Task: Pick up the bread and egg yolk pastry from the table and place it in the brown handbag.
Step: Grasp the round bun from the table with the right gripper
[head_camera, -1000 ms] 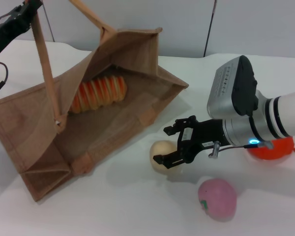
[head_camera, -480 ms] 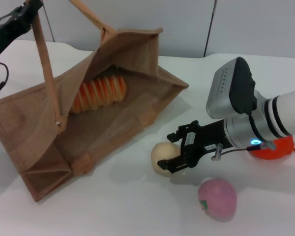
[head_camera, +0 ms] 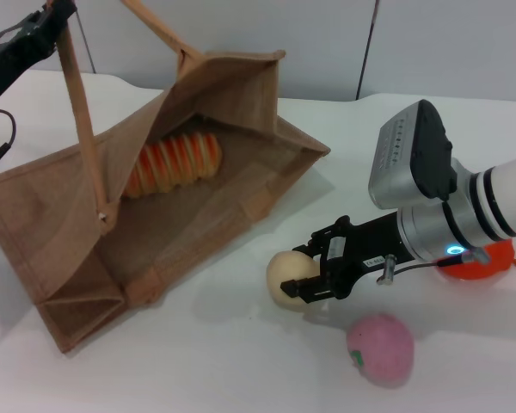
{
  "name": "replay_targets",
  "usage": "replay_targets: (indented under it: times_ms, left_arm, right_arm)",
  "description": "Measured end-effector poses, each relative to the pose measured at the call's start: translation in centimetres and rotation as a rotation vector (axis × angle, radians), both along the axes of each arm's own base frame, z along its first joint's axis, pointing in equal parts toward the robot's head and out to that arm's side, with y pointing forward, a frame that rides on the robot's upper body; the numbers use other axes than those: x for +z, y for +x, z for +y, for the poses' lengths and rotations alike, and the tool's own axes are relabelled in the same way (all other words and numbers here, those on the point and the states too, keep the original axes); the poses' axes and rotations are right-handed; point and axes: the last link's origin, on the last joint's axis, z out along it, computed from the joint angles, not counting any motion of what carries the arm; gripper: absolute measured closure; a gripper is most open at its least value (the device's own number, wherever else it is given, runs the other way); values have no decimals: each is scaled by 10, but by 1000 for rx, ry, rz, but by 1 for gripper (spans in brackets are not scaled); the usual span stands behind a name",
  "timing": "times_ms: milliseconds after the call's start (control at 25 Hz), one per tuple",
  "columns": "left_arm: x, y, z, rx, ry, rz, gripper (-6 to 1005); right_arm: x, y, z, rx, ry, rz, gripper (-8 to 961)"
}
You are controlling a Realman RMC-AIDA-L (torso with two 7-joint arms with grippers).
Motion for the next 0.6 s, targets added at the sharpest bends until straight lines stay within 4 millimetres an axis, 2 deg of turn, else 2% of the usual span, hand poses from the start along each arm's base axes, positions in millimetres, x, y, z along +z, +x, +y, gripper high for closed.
replay_targets:
  times_ms: [280,600]
  left_arm:
    - [0,0,0,-1,-1,1,832]
    - [-2,1,2,-1,-8,11,831]
  right_arm:
    - [2,-1,1,2,2,5,378]
    - [21,-3,7,-9,34,69,439]
